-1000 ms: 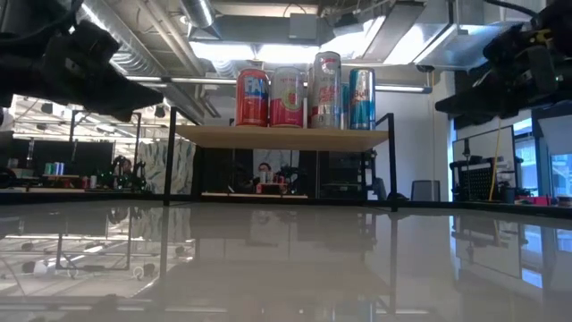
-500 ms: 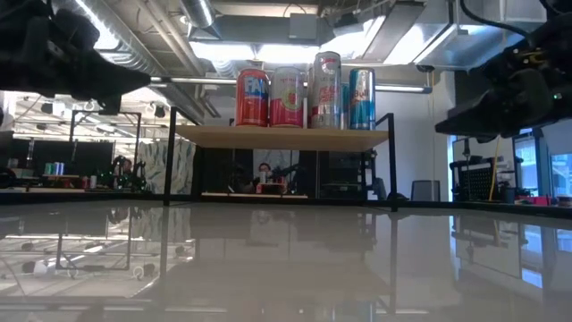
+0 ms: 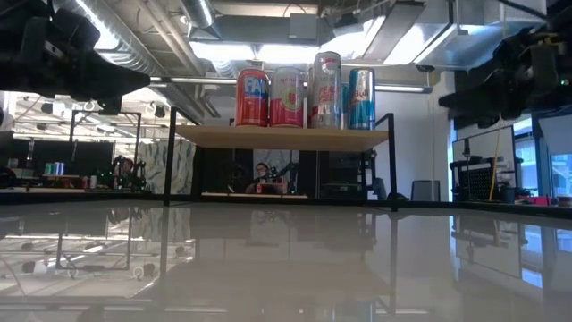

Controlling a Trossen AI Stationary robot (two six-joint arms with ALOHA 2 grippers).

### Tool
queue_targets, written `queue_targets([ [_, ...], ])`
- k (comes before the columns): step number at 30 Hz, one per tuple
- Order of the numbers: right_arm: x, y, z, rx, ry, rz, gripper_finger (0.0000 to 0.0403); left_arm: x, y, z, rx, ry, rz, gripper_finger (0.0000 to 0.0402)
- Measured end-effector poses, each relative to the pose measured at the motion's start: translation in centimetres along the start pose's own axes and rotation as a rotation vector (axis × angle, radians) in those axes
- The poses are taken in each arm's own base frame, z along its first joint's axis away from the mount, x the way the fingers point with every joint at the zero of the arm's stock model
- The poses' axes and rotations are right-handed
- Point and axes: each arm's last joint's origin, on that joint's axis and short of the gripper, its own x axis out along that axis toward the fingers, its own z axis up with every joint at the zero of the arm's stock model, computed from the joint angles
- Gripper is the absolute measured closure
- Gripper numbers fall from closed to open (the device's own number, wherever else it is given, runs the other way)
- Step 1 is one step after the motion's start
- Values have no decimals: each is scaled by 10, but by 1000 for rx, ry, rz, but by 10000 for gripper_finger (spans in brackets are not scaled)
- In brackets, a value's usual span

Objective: Place canned beverage on shelf
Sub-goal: Return to Home Position

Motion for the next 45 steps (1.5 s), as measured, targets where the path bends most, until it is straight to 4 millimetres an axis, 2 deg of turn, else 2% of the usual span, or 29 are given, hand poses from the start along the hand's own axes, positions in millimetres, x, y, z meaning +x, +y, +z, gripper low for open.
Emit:
queue_targets([
  [5,-4,1,5,-16,-58,46,400,0,0,0,0,1,0,396],
  [11,-5,3,4,-41,-50,125,400,0,0,0,0,1,1,396],
  [45,-4,3,2,-42,-29,123,400,0,0,0,0,0,2,396],
])
